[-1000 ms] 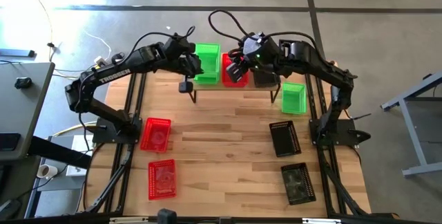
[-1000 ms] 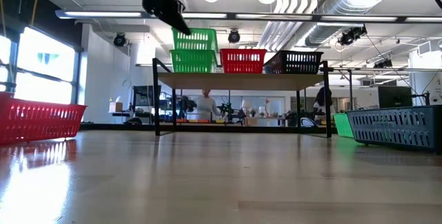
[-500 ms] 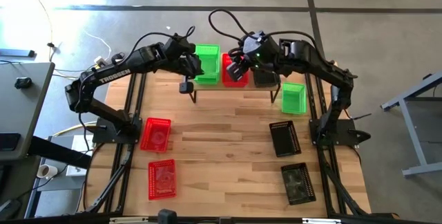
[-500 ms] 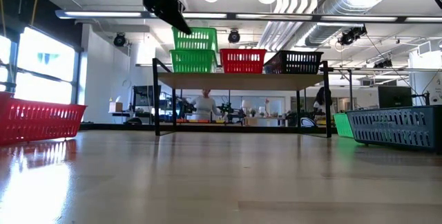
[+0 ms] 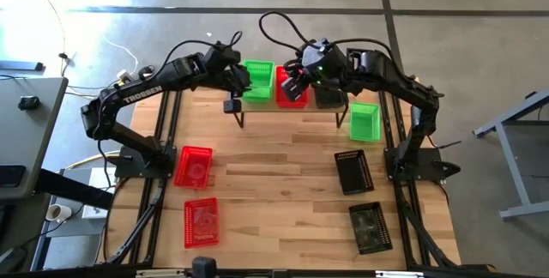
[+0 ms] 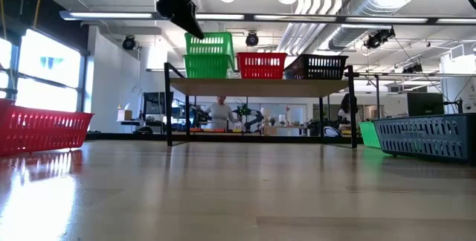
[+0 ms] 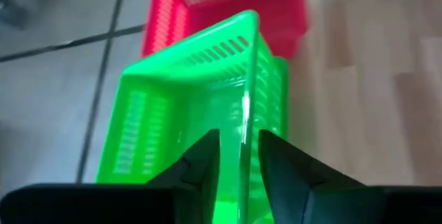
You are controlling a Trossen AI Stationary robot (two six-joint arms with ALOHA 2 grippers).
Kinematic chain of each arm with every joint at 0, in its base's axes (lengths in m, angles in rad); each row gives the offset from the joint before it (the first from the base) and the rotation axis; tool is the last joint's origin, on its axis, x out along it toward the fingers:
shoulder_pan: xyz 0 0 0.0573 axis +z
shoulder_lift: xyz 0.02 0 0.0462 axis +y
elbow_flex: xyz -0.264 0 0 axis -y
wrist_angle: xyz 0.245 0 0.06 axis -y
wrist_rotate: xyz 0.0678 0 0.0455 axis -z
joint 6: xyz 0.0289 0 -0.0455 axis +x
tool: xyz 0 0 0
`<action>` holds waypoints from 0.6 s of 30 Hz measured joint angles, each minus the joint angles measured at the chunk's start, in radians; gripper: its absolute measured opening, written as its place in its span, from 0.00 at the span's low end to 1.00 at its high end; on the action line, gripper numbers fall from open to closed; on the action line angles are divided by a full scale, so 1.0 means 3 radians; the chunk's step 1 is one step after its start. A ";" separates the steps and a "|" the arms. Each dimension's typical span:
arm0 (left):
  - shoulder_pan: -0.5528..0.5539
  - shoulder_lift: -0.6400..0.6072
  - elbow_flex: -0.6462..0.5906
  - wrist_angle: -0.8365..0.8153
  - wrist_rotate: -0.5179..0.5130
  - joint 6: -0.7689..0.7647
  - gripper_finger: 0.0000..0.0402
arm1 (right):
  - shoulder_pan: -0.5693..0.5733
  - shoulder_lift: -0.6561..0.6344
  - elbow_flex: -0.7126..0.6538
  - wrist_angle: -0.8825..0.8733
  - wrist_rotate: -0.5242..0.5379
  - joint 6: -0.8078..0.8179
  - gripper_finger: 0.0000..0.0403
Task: Stack baskets on shelf by color
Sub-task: Stack the bottom green bin on top of the green bin on the shelf
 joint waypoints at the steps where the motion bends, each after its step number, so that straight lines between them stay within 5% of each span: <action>1: 0.0000 0.0014 0.0000 0.0001 -0.0069 0.0005 0.24 | 0.0000 0.0000 0.0000 -0.0001 -0.0001 0.0000 0.36; 18: -0.0158 0.0230 -0.0001 -0.0011 -0.0201 -0.0211 0.29 | 0.0000 0.0000 0.0000 -0.0003 -0.0028 -0.0001 0.36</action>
